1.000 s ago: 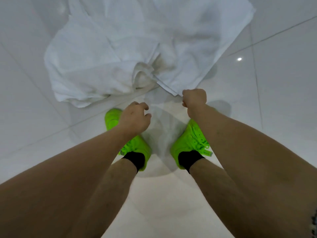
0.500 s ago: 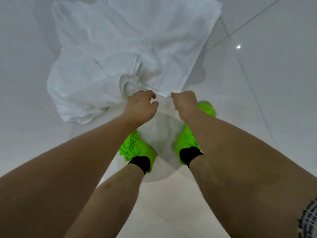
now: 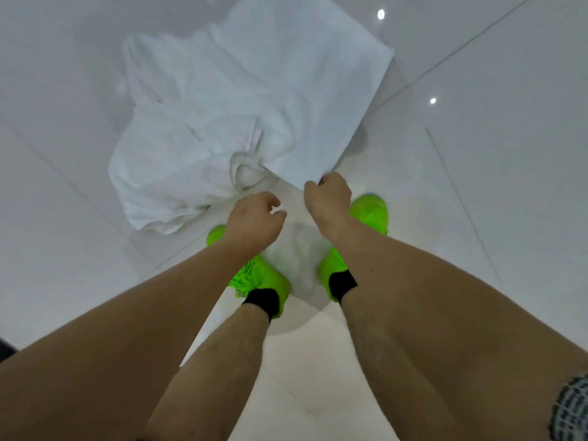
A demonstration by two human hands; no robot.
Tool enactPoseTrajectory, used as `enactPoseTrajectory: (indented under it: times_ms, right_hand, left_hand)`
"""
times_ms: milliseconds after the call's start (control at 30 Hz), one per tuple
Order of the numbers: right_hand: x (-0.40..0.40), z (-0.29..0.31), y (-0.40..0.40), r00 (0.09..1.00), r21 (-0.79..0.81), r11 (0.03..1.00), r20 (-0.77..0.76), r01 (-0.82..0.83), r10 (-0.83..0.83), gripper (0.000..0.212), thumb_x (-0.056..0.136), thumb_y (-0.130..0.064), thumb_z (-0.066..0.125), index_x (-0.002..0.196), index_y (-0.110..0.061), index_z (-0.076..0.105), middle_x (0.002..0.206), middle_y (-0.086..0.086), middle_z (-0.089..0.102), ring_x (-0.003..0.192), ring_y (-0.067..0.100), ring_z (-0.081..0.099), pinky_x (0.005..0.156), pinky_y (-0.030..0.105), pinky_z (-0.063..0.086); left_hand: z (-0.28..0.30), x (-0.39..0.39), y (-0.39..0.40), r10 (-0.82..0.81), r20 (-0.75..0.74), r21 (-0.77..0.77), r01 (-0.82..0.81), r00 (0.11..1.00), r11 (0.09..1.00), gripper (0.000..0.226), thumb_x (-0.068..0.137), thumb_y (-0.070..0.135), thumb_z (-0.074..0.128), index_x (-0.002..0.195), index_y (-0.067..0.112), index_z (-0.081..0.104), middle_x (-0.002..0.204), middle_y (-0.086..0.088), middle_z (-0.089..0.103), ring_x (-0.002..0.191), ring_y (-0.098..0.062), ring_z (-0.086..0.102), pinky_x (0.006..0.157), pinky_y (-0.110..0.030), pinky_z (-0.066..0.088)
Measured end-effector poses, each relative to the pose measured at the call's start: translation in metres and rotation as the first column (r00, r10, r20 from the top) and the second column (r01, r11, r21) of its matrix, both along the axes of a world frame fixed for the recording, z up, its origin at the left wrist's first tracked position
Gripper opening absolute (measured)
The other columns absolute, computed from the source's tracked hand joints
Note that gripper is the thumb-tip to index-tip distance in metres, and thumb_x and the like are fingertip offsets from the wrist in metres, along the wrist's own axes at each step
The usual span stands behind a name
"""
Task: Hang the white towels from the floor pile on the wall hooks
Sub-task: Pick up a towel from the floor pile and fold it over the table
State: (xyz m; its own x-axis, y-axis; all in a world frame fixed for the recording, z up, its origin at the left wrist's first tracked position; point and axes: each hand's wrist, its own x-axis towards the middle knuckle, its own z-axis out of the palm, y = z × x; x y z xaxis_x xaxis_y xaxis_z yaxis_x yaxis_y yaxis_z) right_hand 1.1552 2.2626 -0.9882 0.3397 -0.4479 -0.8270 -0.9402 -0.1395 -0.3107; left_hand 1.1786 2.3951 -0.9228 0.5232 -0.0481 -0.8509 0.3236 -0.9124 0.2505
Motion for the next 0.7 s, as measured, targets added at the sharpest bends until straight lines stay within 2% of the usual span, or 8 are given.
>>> enactPoseTrajectory:
  times_ms: [100,233,333,433,500,567,600,700]
  right_hand:
    - [0.019,0.082,-0.007,0.991,-0.034,0.993,0.072,-0.109,0.111,0.01,0.08,-0.021,0.059,0.082,-0.015,0.052,0.071,-0.008,0.051,0.067,0.016,0.048,0.054,0.026,0.03]
    - [0.076,0.223,-0.045,0.973,-0.035,0.996,0.212,-0.086,0.091,0.012,0.082,-0.017,0.059,0.081,-0.014,0.047,0.067,-0.009,0.046,0.066,0.018,0.046,0.057,0.029,0.028]
    - [0.119,0.335,-0.089,0.931,0.012,0.995,0.352,-0.104,0.093,0.005,0.086,-0.013,0.057,0.088,-0.016,0.055,0.076,-0.008,0.052,0.069,0.016,0.05,0.064,0.026,0.038]
    - [0.157,0.447,-0.145,0.861,0.001,0.992,0.496,-0.13,0.112,0.015,0.089,-0.015,0.061,0.102,-0.013,0.068,0.093,-0.005,0.064,0.084,0.014,0.059,0.077,0.025,0.047]
    - [0.177,0.516,-0.182,0.81,-0.023,0.992,0.575,-0.125,0.116,0.01,0.088,-0.016,0.062,0.089,-0.015,0.072,0.087,-0.005,0.068,0.08,0.013,0.062,0.071,0.023,0.05]
    - [0.191,0.583,-0.219,0.757,-0.021,0.993,0.644,-0.12,0.105,0.013,0.088,-0.017,0.063,0.078,-0.022,0.068,0.079,-0.008,0.065,0.072,0.009,0.06,0.061,0.02,0.046]
    - [0.196,0.615,-0.236,0.73,-0.025,0.991,0.673,-0.132,0.115,0.015,0.088,-0.017,0.062,0.076,-0.025,0.066,0.078,-0.008,0.064,0.073,0.009,0.059,0.06,0.021,0.046]
    - [0.205,0.699,-0.288,0.662,-0.013,0.989,0.741,-0.149,0.109,0.009,0.09,-0.014,0.059,0.087,-0.018,0.066,0.094,0.006,0.067,0.089,0.024,0.065,0.077,0.039,0.058]
  left_hand:
    - [0.074,0.035,-0.032,-0.05,0.078,-0.057,0.055,0.996,0.997,0.034,0.085,0.027,0.067,0.118,0.021,0.064,0.115,0.002,0.065,0.104,-0.018,0.06,0.091,-0.027,0.042]
    - [0.202,0.096,-0.08,-0.146,0.195,-0.112,0.17,0.97,0.979,0.043,0.083,0.009,0.061,0.125,0.019,0.061,0.122,-0.006,0.061,0.11,-0.024,0.057,0.093,-0.031,0.044]
    - [0.305,0.135,-0.116,-0.214,0.296,-0.109,0.255,0.931,0.961,0.049,0.081,0.003,0.056,0.128,0.02,0.059,0.123,-0.006,0.061,0.109,-0.023,0.057,0.089,-0.03,0.046]
    - [0.41,0.175,-0.157,-0.248,0.408,-0.112,0.318,0.879,0.942,0.047,0.084,0.004,0.055,0.128,0.019,0.058,0.126,-0.004,0.061,0.109,-0.023,0.058,0.082,-0.024,0.04]
    - [0.474,0.202,-0.187,-0.278,0.505,-0.095,0.373,0.817,0.923,0.047,0.085,0.006,0.057,0.131,0.017,0.055,0.128,-0.007,0.06,0.11,-0.026,0.057,0.084,-0.027,0.043]
    - [0.536,0.224,-0.221,-0.282,0.589,-0.105,0.417,0.757,0.903,0.048,0.087,0.01,0.06,0.134,0.016,0.052,0.128,-0.009,0.06,0.11,-0.028,0.057,0.091,-0.036,0.048]
    - [0.564,0.232,-0.239,-0.278,0.615,-0.127,0.441,0.738,0.889,0.049,0.088,0.013,0.062,0.136,0.018,0.052,0.129,-0.008,0.06,0.111,-0.028,0.057,0.094,-0.039,0.049]
    - [0.639,0.249,-0.29,-0.258,0.631,-0.229,0.493,0.731,0.839,0.042,0.085,0.022,0.069,0.125,0.021,0.06,0.118,-0.005,0.064,0.105,-0.025,0.06,0.089,-0.039,0.052]
